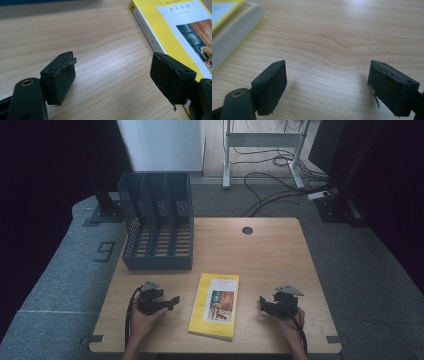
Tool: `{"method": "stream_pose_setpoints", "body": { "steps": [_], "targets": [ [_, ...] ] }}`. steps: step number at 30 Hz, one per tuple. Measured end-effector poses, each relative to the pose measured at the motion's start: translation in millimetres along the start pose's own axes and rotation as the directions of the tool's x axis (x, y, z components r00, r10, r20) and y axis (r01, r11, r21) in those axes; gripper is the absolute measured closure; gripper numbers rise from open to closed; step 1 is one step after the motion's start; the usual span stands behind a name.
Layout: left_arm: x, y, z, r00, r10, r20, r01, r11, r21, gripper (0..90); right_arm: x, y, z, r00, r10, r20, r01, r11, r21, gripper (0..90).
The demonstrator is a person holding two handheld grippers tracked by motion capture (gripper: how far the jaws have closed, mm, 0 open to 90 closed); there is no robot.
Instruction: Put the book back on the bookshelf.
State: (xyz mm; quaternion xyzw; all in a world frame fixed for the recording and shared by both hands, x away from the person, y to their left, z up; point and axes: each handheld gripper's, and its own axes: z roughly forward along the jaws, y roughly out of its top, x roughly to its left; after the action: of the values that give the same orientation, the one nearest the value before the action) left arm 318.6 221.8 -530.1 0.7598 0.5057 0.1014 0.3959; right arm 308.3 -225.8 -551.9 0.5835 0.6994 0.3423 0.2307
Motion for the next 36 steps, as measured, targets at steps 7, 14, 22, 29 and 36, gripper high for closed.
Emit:
{"method": "stream_pose_setpoints", "body": {
  "steps": [7,14,22,29,36],
  "targets": [
    [-0.1,0.6,-1.4,1.0,0.002,-0.009,-0.002,0.9998,-0.018,21.7,15.6,8.0,-12.0,0.9968,-0.01,-0.08,0.005,0.997,-0.072,17.3],
    [-8.0,-3.2,-3.7,0.9994,0.031,-0.017,-0.032,0.9995,-0.006,21.7,39.6,16.1,-17.0,0.9886,-0.046,-0.143,0.033,0.995,-0.094,17.6],
    [-17.6,-2.7,-5.3,0.999,0.043,-0.01,-0.043,0.9988,-0.021,21.9,69.9,20.7,-18.0,0.9725,-0.109,-0.206,0.086,0.989,-0.117,18.1],
    [-22.2,-5.7,-2.3,0.9984,0.056,-0.008,-0.056,0.9984,-0.002,21.9,85.7,17.2,-12.5,0.9631,-0.125,-0.238,0.104,0.99,-0.098,18.1],
    [-21.4,-5.7,-4.6,0.9984,0.056,-0.01,-0.057,0.9982,-0.02,22.7,97.3,15.0,-8.9,0.9513,-0.107,-0.289,0.087,0.993,-0.08,18.0]
  ]
}}
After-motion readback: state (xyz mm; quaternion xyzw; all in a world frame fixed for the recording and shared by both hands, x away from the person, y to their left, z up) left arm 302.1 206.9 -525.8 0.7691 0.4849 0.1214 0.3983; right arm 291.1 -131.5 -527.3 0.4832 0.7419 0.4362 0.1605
